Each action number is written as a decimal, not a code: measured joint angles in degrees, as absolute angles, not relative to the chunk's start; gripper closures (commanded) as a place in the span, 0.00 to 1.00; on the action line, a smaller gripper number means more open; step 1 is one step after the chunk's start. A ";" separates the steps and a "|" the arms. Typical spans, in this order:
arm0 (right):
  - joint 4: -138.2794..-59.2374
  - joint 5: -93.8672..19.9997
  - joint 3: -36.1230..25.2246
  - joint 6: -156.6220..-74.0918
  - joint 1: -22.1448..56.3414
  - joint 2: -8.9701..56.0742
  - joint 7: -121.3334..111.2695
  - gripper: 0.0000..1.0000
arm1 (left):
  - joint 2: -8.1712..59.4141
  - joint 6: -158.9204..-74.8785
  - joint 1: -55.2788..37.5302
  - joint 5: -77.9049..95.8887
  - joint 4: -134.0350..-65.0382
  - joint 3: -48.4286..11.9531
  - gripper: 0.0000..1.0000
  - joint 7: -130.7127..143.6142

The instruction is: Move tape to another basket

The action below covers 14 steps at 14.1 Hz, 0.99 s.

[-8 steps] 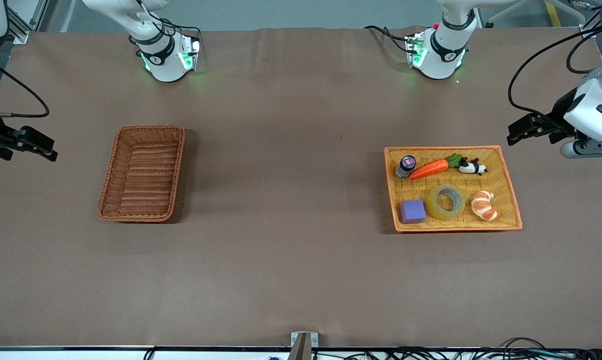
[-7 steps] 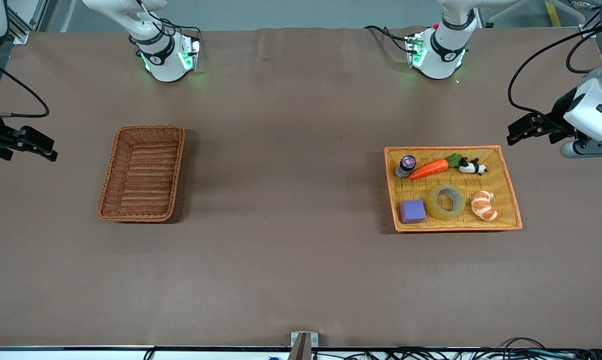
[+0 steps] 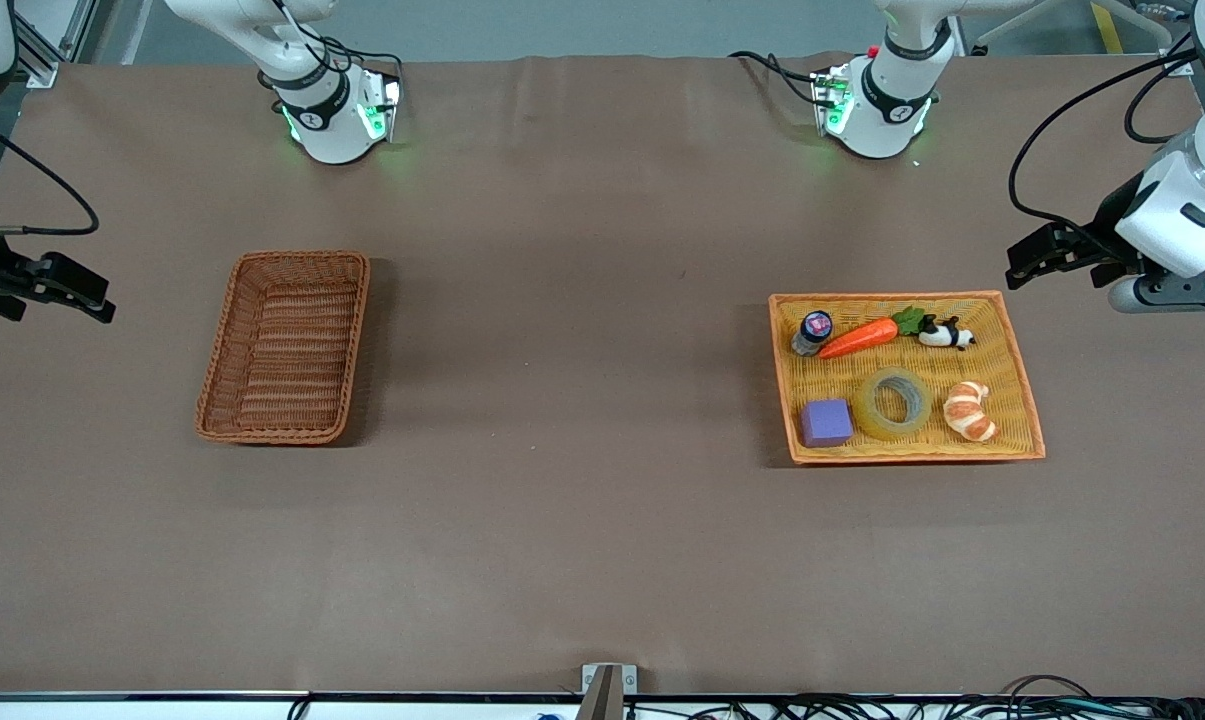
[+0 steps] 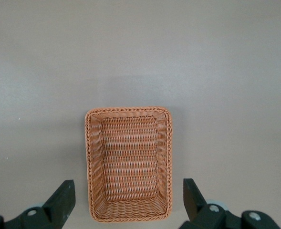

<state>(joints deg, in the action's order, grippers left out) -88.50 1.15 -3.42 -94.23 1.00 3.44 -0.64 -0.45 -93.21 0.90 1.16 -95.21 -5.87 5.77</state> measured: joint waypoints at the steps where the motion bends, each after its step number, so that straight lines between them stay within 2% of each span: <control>1: -88.50 1.15 -3.42 -94.23 1.00 3.44 -0.64 0.00 | -0.44 -93.21 1.00 1.16 -95.19 -5.82 0.00 5.77; 7: -88.49 1.15 -3.46 -94.23 0.99 3.44 -0.64 0.00 | 2.67 -95.87 1.17 1.16 -97.26 -5.78 0.00 5.77; 14: -88.50 1.15 -3.47 -94.23 0.99 3.43 -0.64 0.00 | 11.55 -117.83 1.44 1.16 -110.61 -5.76 0.00 5.17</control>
<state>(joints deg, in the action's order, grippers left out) -88.50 1.15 -3.47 -94.23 0.99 3.43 -0.64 11.55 -117.83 1.44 1.16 -110.61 -5.76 5.17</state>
